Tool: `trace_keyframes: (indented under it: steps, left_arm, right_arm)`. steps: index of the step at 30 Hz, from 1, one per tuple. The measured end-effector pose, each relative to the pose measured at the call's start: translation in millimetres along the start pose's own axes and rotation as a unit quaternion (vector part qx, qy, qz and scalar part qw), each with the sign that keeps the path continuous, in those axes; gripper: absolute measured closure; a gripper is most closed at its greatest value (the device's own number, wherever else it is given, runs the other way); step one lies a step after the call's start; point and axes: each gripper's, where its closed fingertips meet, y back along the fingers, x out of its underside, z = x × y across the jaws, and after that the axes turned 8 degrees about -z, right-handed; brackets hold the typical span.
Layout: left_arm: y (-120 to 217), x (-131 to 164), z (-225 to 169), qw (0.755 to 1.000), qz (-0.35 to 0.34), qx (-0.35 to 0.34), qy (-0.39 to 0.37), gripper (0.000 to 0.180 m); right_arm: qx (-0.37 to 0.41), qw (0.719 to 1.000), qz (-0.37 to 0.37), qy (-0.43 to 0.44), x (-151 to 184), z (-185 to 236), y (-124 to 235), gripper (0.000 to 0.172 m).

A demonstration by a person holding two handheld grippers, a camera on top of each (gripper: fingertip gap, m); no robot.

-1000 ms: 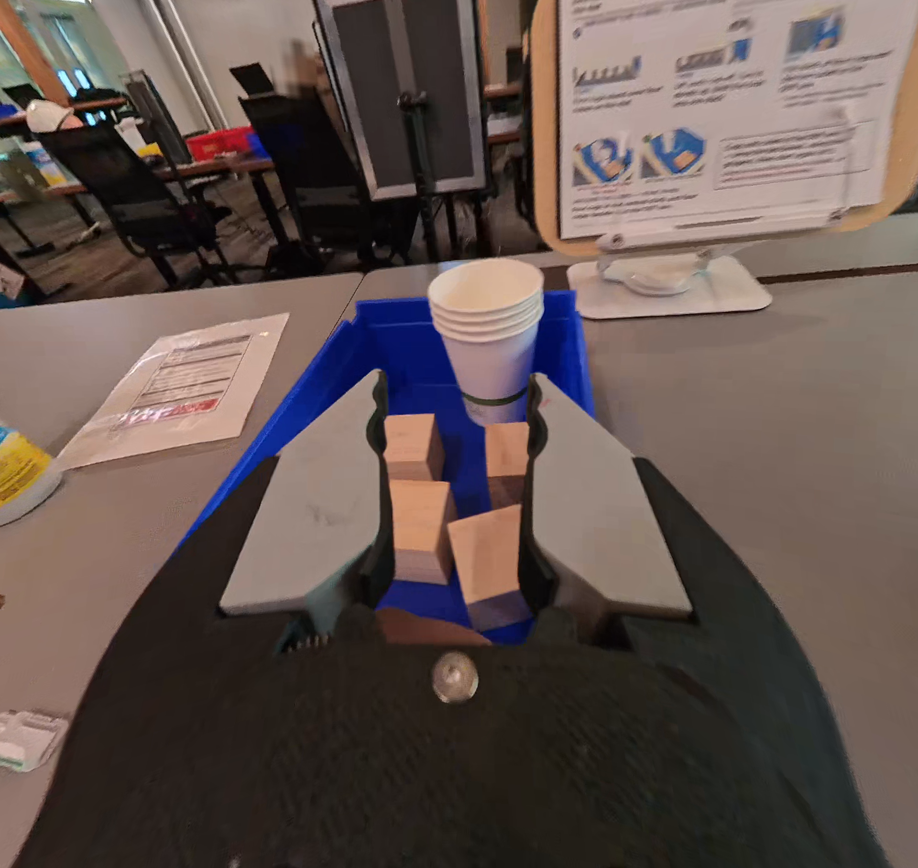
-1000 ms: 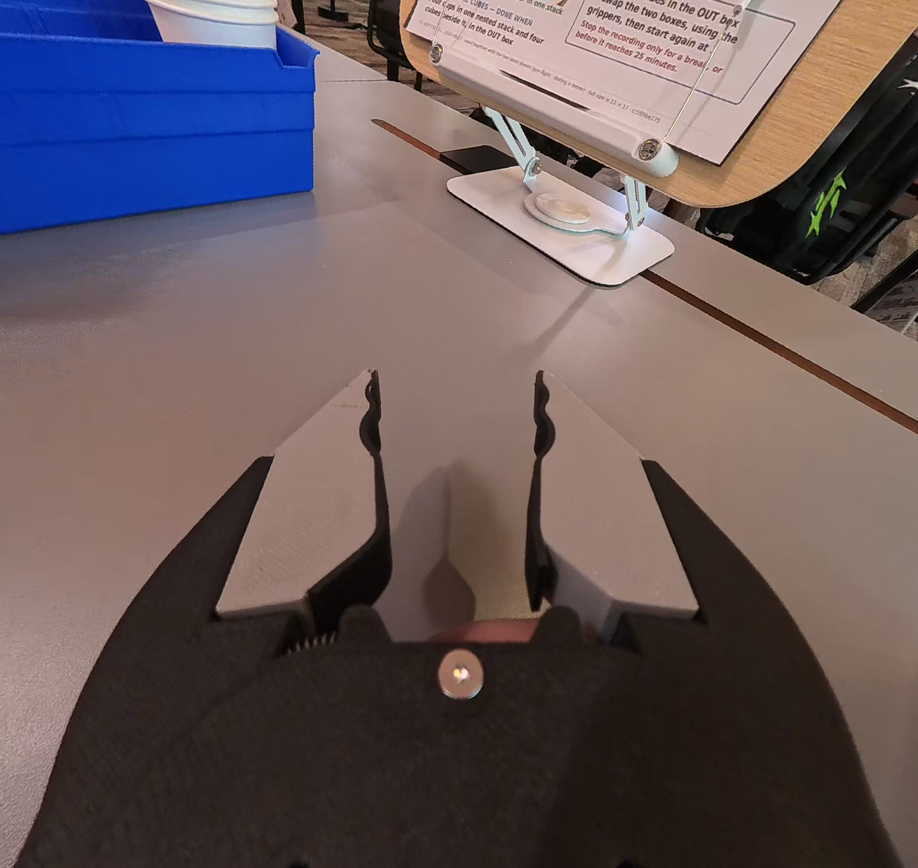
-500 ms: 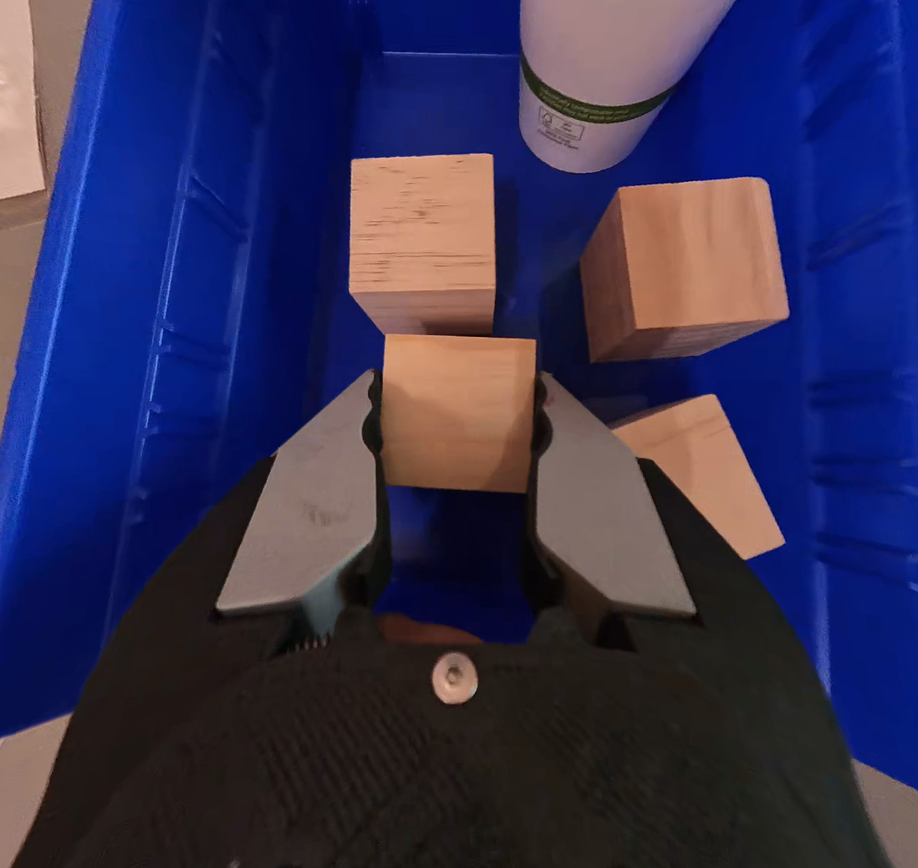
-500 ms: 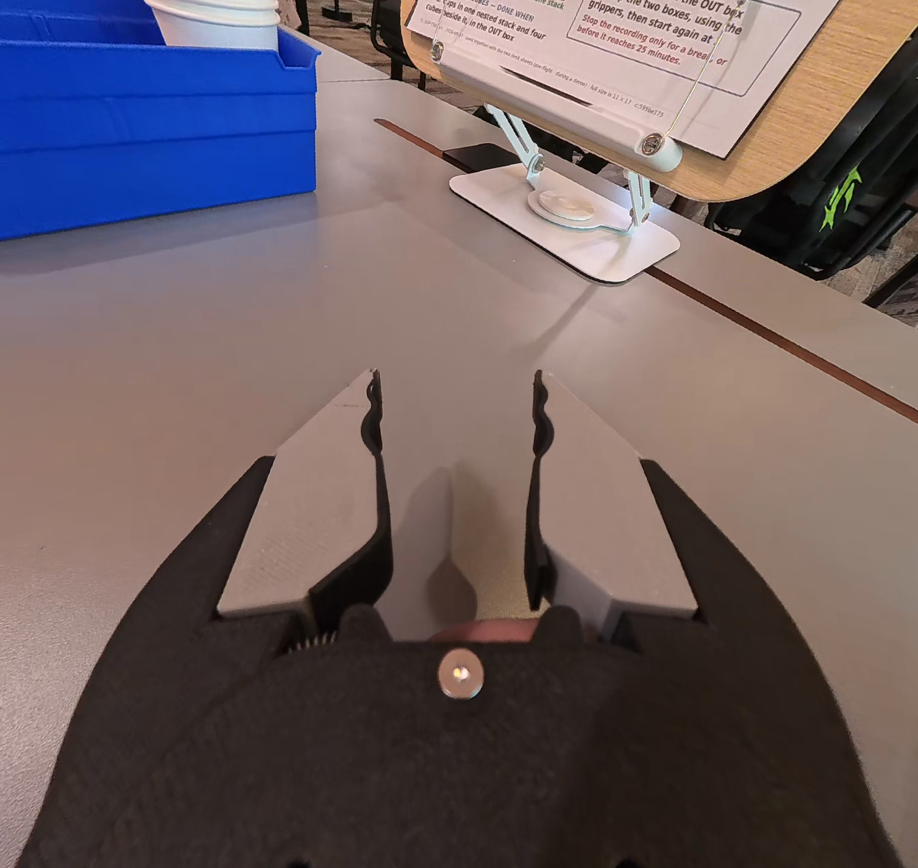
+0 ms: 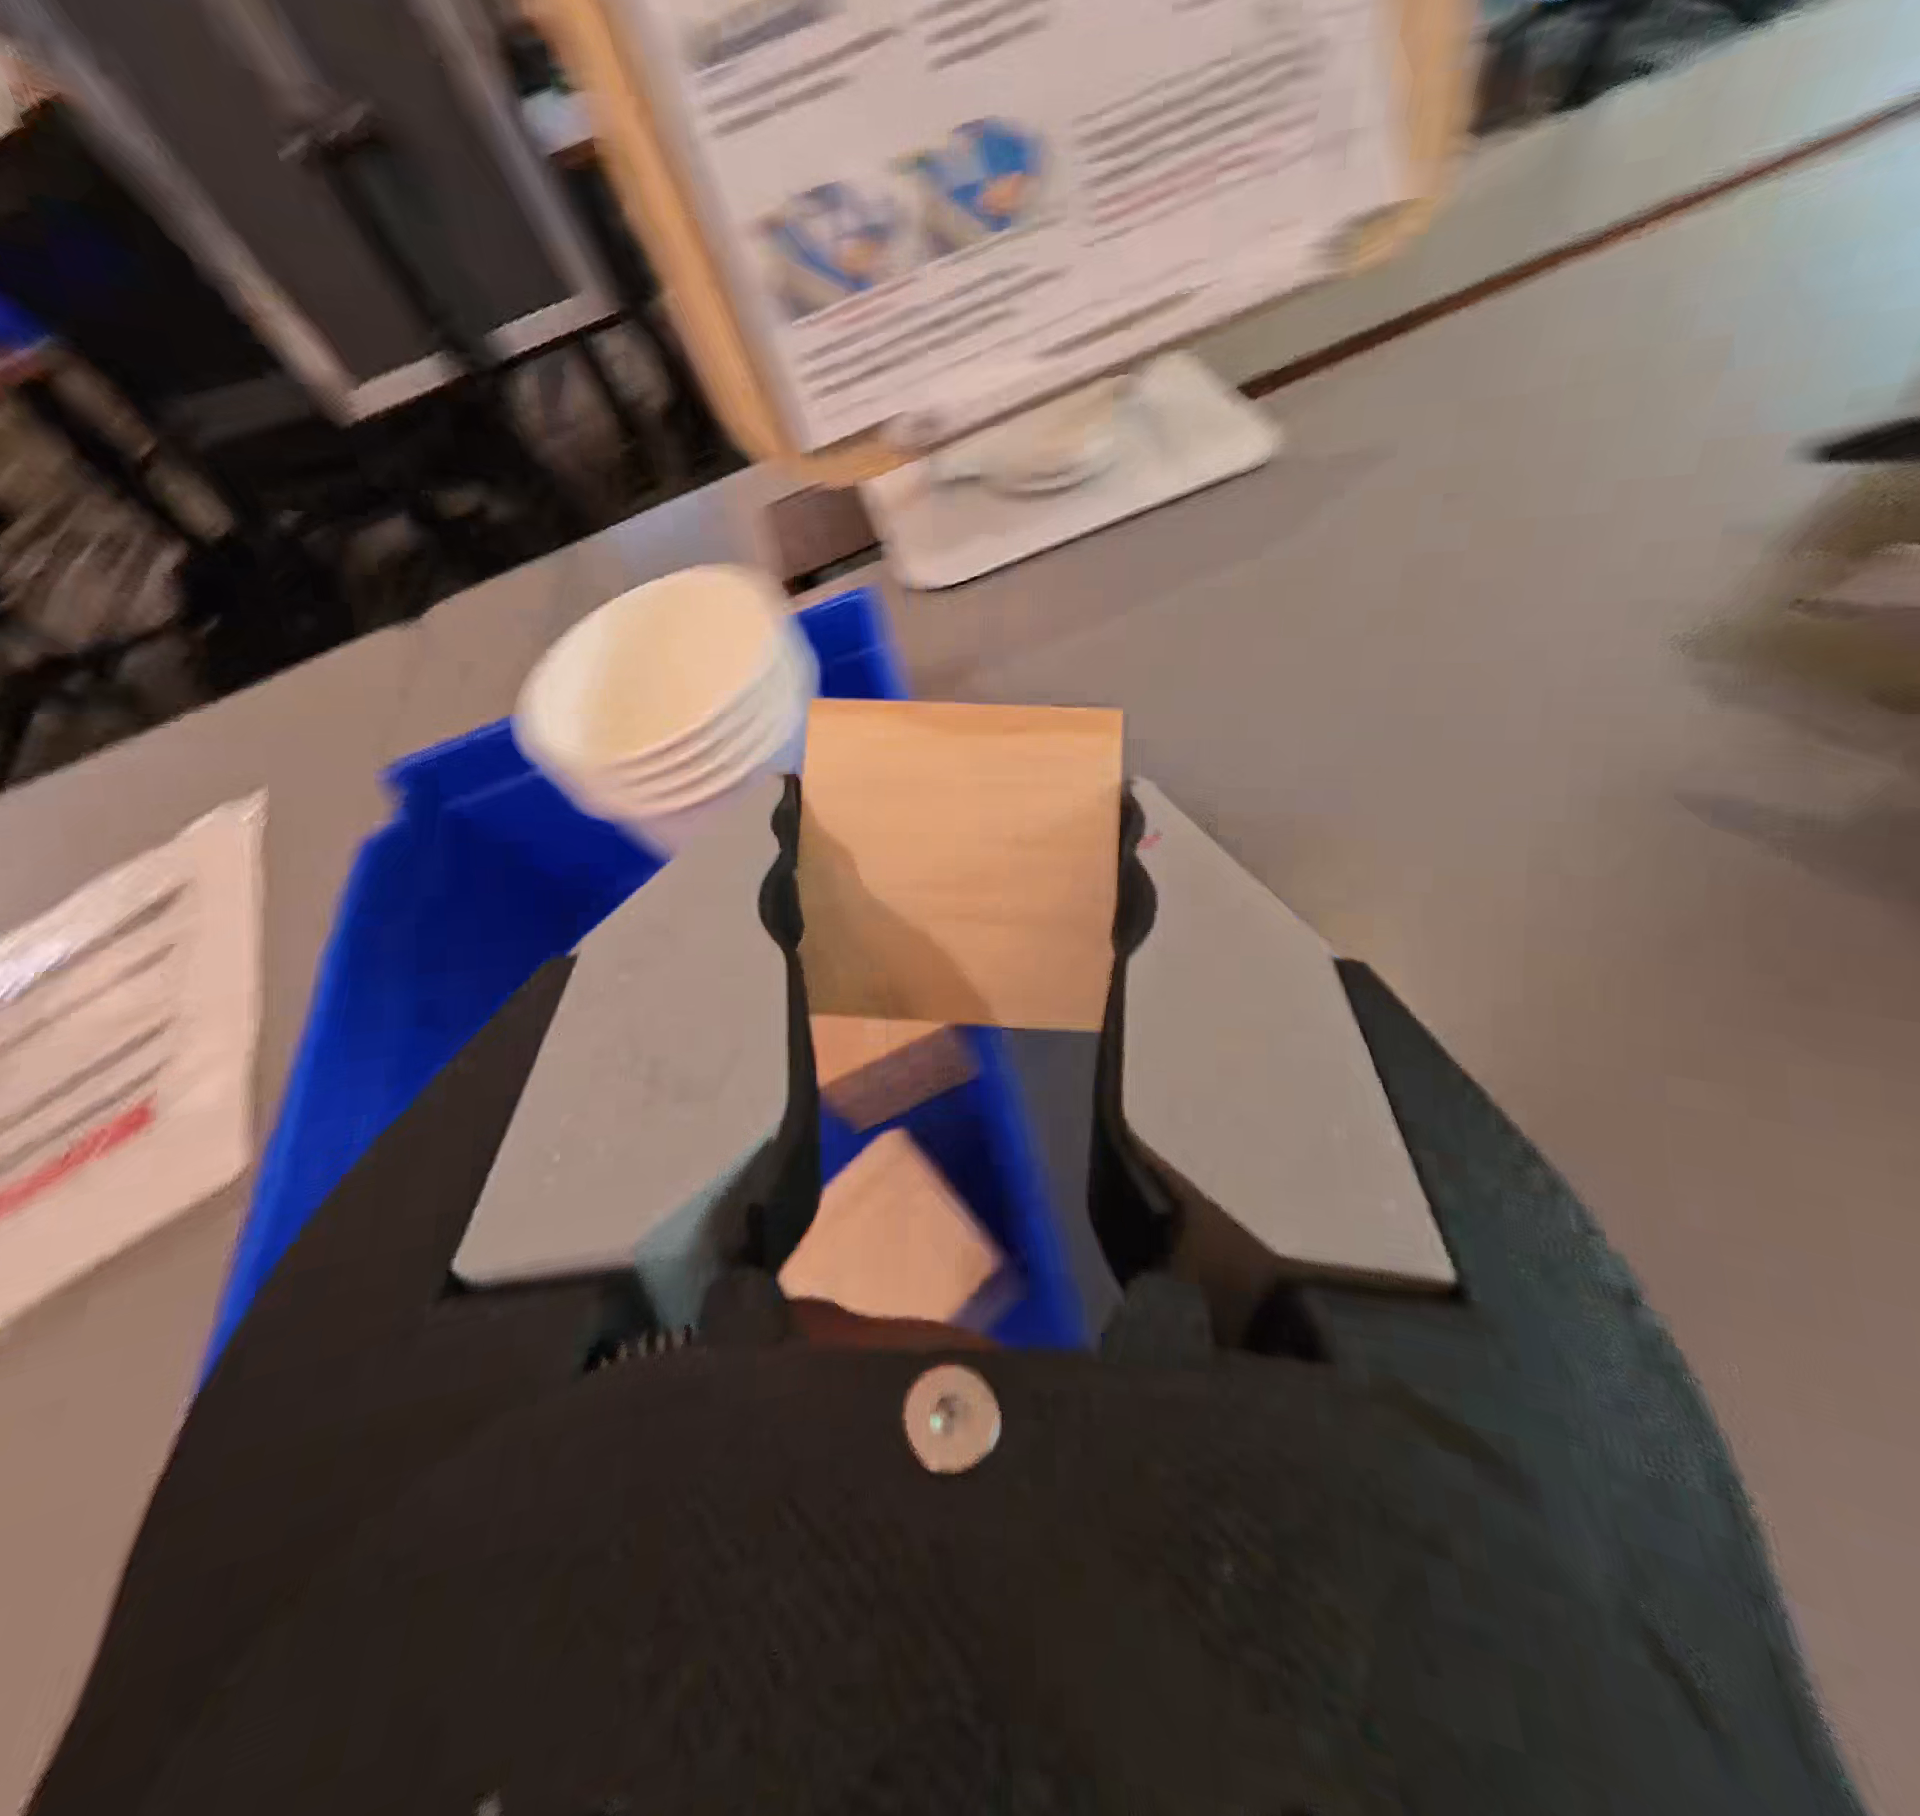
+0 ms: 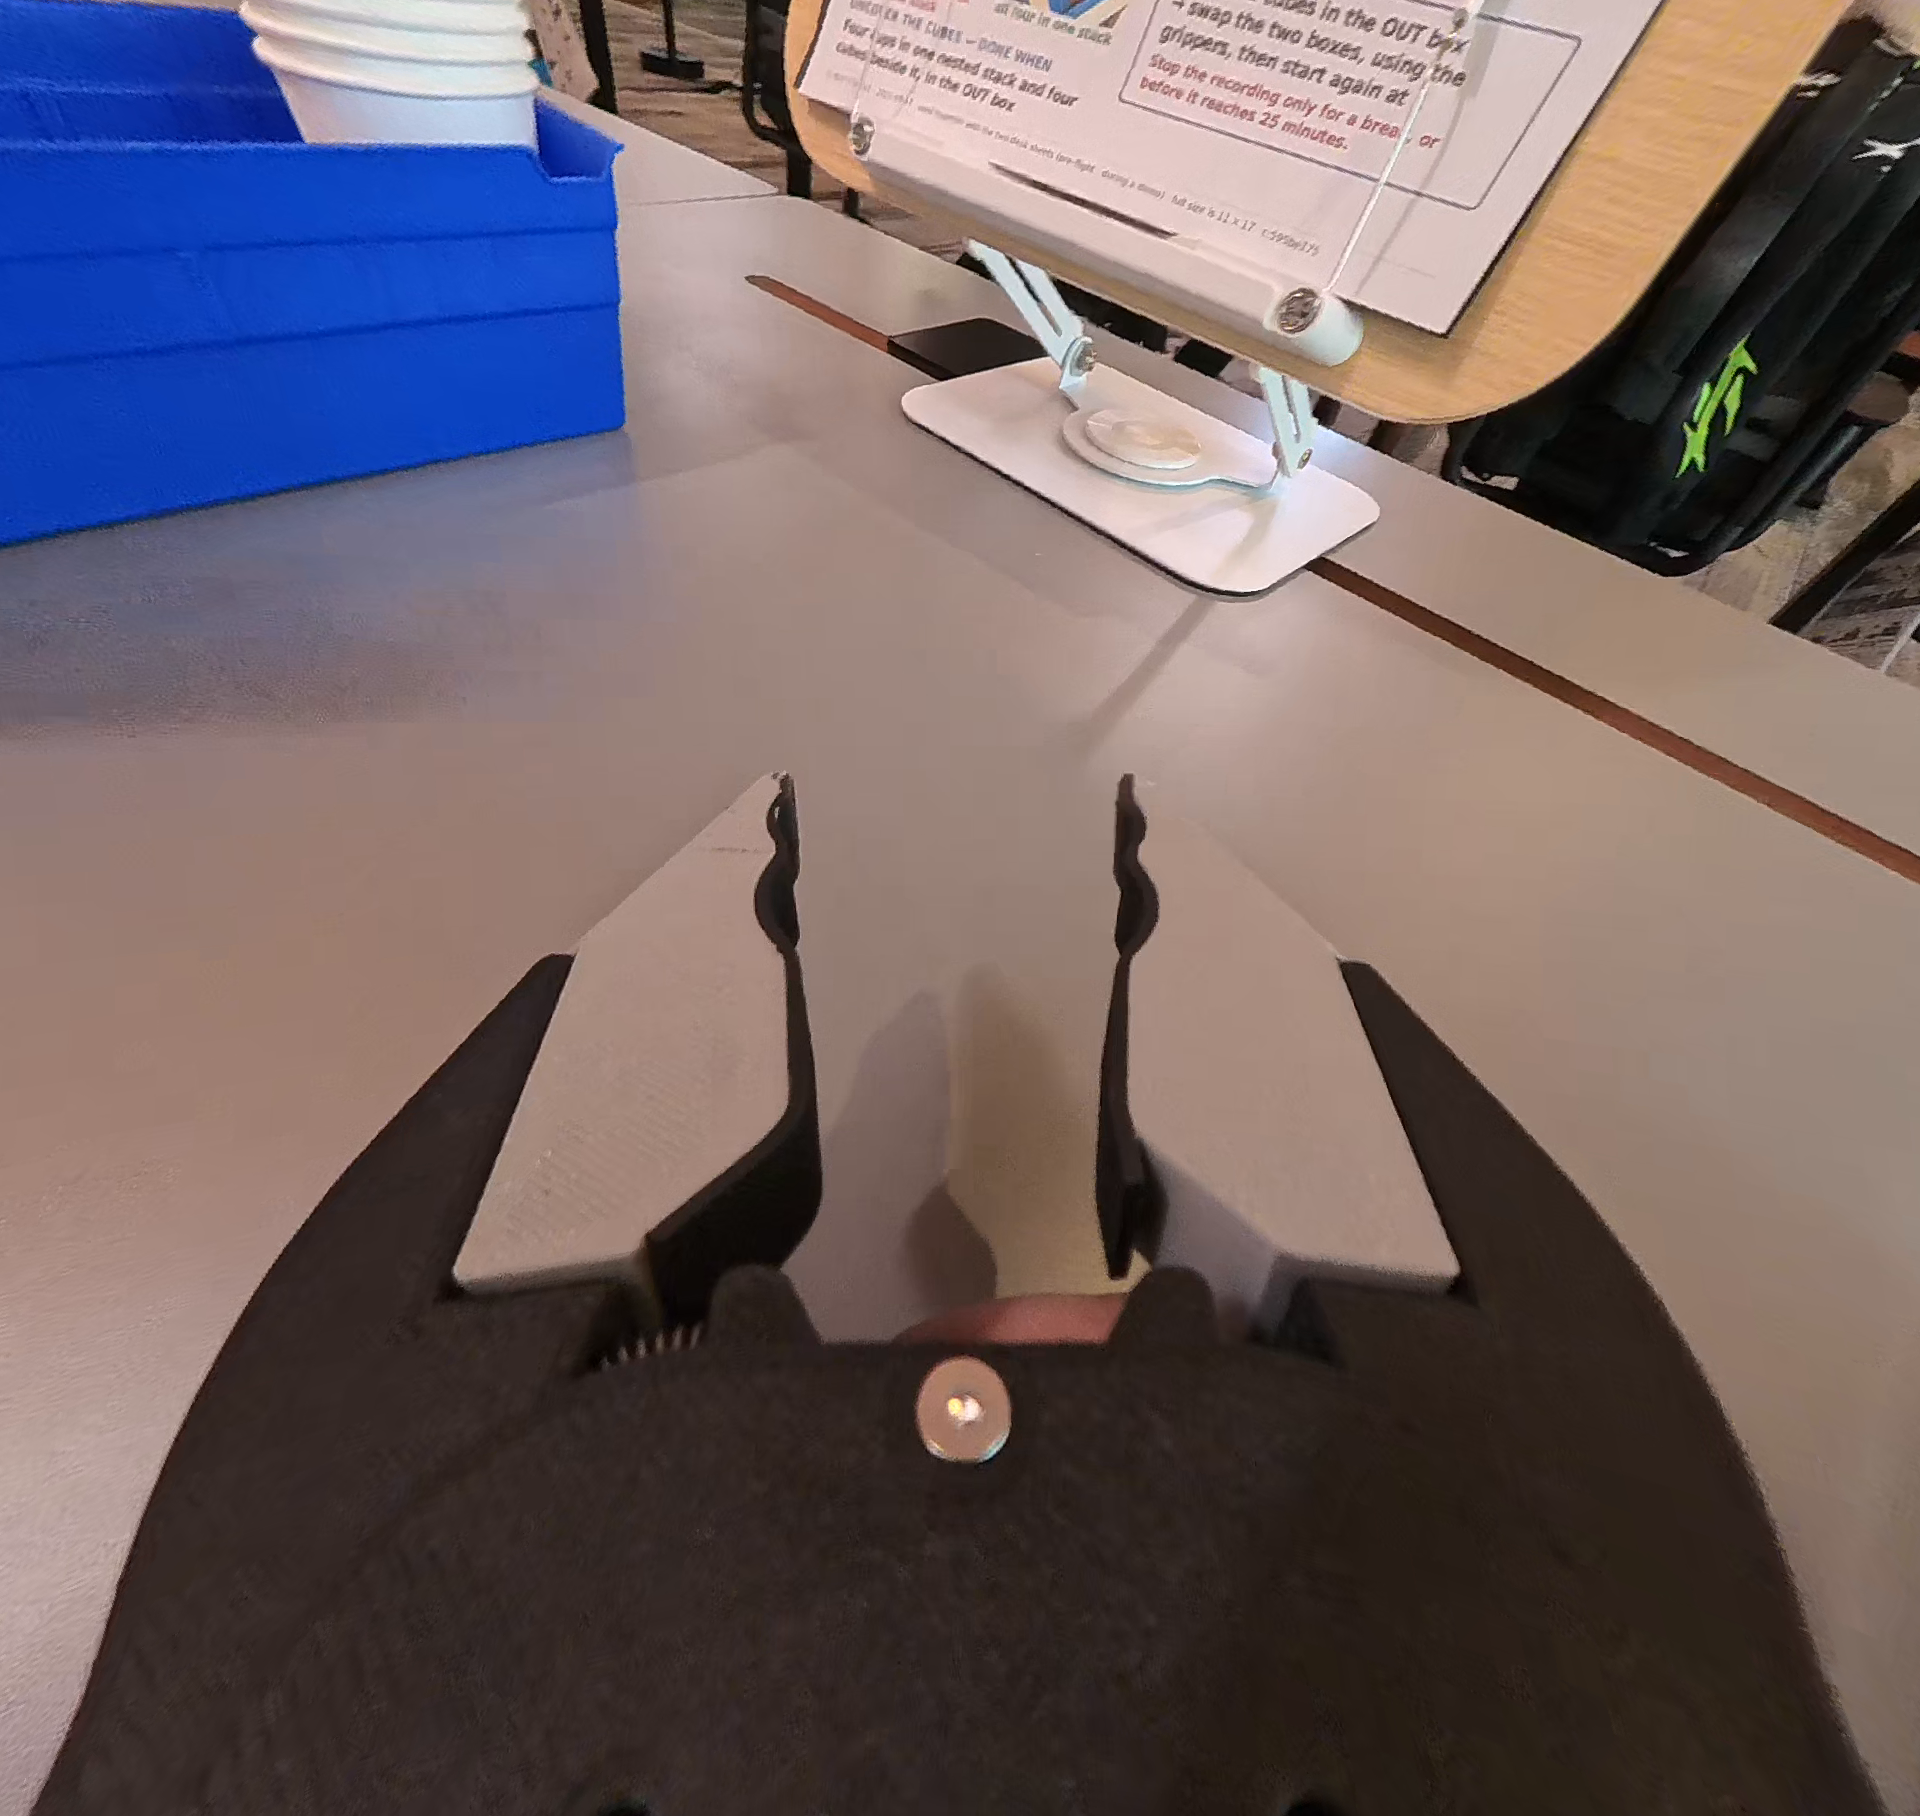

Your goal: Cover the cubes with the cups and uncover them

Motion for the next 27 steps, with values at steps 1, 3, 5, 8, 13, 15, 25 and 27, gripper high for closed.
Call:
trace_keyframes:
  steps: [1, 3, 5, 8, 13, 15, 25, 27]
  left_arm:
    - [-3, -8, -34, 0.999, -0.005, 0.039, -0.017, 0.122]
    - [-13, -15, -101, 0.993, -0.011, 0.11, -0.034, 0.122]
    - [-30, -2, -163, 0.983, 0.004, 0.178, -0.036, 0.122]
    - [-65, 45, -217, 0.97, 0.066, 0.218, -0.086, 0.122]
    - [-84, 62, -261, 0.941, 0.059, 0.294, -0.155, 0.121]
    - [-89, 61, -264, 0.938, 0.058, 0.305, -0.154, 0.121]
    - [-75, 45, -244, 0.945, -0.064, 0.31, -0.084, 0.112]
    - [-70, 57, -240, 0.94, -0.031, 0.33, -0.077, 0.107]
  right_arm:
    - [0.004, 1.0, -0.003, -0.004, -1, -3, 1, 0.113]
    - [0.01, 1.0, -0.012, -0.022, -5, -11, 4, 0.113]
    - [0.019, 0.999, -0.022, -0.043, -9, -20, 8, 0.113]
    - [0.036, 0.996, -0.034, -0.069, -13, -36, 15, 0.112]
    - [0.018, 0.991, -0.037, -0.128, -10, -44, 19, 0.109]
    - [0.002, 0.991, -0.026, -0.133, -7, -40, 17, 0.108]
    - [-0.217, 0.966, -0.022, -0.141, -18, 43, 21, 0.107]
    - [-0.209, 0.97, -0.001, -0.12, -9, 45, 18, 0.115]
